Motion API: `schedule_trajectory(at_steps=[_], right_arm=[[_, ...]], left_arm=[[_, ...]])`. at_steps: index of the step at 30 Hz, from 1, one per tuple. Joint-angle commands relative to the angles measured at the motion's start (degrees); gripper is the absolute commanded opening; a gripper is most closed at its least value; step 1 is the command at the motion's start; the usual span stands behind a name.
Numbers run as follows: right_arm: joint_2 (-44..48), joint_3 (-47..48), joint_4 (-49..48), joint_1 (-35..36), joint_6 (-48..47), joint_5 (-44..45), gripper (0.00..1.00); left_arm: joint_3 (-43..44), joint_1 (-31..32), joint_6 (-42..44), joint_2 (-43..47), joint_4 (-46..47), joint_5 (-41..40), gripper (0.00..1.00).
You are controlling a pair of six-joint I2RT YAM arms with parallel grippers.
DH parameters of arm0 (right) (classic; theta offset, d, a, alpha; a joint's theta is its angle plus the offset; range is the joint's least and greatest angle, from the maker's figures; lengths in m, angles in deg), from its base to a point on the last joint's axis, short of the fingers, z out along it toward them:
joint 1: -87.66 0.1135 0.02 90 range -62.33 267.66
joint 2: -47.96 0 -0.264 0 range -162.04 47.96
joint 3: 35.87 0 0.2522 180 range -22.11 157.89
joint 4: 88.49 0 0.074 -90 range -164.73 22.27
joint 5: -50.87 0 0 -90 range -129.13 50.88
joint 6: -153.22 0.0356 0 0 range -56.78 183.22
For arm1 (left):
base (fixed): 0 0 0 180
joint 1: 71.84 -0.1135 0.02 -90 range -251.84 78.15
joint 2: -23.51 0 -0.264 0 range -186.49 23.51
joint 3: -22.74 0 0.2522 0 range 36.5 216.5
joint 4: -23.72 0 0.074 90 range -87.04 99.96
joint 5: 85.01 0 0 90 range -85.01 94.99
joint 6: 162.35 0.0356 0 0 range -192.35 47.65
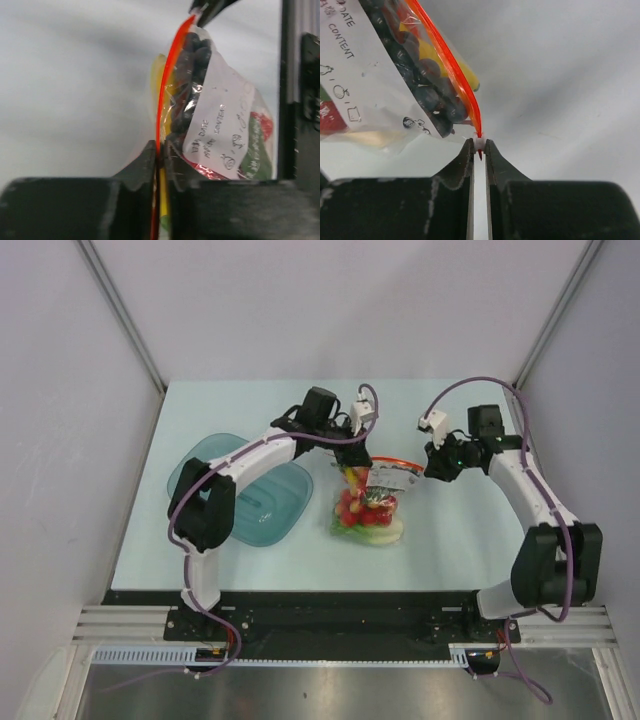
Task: Place the food in the zip-top bag and seal the zipper
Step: Place the zipper food storage bag at the center of the board, then reset both arms
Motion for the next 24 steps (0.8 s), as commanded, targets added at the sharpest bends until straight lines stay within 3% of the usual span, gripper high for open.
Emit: schedule_trajectory(at_steps=[1, 2, 3, 5, 6, 8, 10, 15, 20, 24], right_arm=[[-7.7, 5.7, -12.7, 1.1, 6.7, 4.3, 0.13], [-9.0, 7.4, -14.5, 1.2, 7.1, 4.6, 0.18], [-10.0, 8.5, -15.4, 1.4, 8.2, 4.8, 0.31], [-12.7, 11.0, -16.1, 1.5, 9.7, 5.6, 0.47], [-13.4, 14.2, -15.9, 1.6, 11.5, 5.8, 0.60], [-14.5, 17.9, -15.2, 1.4, 13.5, 6.0, 0.68], [-14.1, 19.4, -14.8, 0.5, 16.9, 5.3, 0.82], [-9.1, 20.9, -14.5, -2.2, 23.8, 1.9, 1.00], [-5.0, 18.9, -15.0, -9.9, 36.0, -1.8, 1.00], [0.6, 11.1, -17.4, -13.5, 41.9, -1.1, 1.00]], left_arm=[[7.4, -4.7, -8.6, -2.5, 8.5, -1.9, 0.26], [9.3, -5.0, -8.5, -3.7, 7.5, -2.1, 0.34], [10.1, -5.2, -8.0, -4.0, 7.0, -1.8, 0.51], [10.6, -5.8, -7.9, -3.3, 6.3, -2.3, 0.73], [10.7, -6.0, -7.8, -2.7, 5.8, -2.5, 0.98], [10.9, -6.4, -7.1, -0.5, 4.3, -3.7, 1.00], [10.5, -7.3, -7.1, 1.3, 3.6, -5.0, 1.00], [15.9, -11.5, -9.2, 3.7, -2.0, -6.8, 1.00], [38.2, -16.5, -14.1, -3.2, -21.4, -10.1, 1.00], [40.1, -20.5, -16.1, -3.6, -25.3, -12.9, 1.00]])
